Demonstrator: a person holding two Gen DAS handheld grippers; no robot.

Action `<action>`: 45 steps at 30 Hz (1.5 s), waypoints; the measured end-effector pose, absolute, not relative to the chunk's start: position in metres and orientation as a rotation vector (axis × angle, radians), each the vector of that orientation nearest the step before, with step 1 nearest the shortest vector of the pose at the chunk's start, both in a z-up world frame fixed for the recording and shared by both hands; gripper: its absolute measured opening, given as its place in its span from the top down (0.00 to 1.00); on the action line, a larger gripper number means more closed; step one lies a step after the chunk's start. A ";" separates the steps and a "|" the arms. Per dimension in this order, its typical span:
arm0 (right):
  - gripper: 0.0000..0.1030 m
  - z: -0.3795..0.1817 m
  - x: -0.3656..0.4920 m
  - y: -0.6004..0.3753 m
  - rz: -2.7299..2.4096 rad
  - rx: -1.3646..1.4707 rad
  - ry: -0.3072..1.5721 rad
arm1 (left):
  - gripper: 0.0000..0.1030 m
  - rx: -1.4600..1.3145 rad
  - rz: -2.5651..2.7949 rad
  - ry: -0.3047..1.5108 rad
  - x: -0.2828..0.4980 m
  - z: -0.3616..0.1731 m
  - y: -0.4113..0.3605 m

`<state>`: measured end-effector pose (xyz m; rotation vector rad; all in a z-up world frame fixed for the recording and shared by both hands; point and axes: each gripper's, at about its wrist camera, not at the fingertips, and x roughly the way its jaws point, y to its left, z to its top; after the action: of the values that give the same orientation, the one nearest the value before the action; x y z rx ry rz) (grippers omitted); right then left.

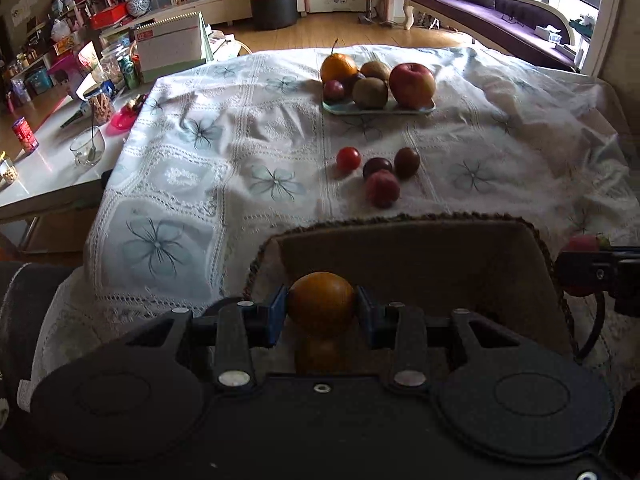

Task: Organize fruits
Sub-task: 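Carry the tangerine with the left gripper while the right carries the red fruit over the basket, then open the left gripper over the basket while the right gripper releases the red stemmed fruit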

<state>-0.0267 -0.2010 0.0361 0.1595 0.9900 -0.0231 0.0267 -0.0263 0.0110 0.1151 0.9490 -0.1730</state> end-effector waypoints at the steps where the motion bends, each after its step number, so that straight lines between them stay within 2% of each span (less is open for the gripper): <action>1: 0.64 0.035 -0.031 -0.199 -0.024 0.155 0.989 | 0.56 0.116 -0.174 0.960 0.023 0.007 -0.028; 15: 0.64 0.021 -0.049 -0.187 -0.031 0.121 1.038 | 0.56 0.082 -0.210 1.092 -0.001 -0.007 -0.029; 45: 0.62 0.015 -0.047 -0.185 0.007 0.134 1.100 | 0.56 0.023 -0.267 1.277 0.007 -0.010 -0.024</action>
<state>-0.0472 -0.1854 0.0149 0.1344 1.1000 0.0065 0.0074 -0.0243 -0.0096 0.0227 1.2774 -0.2666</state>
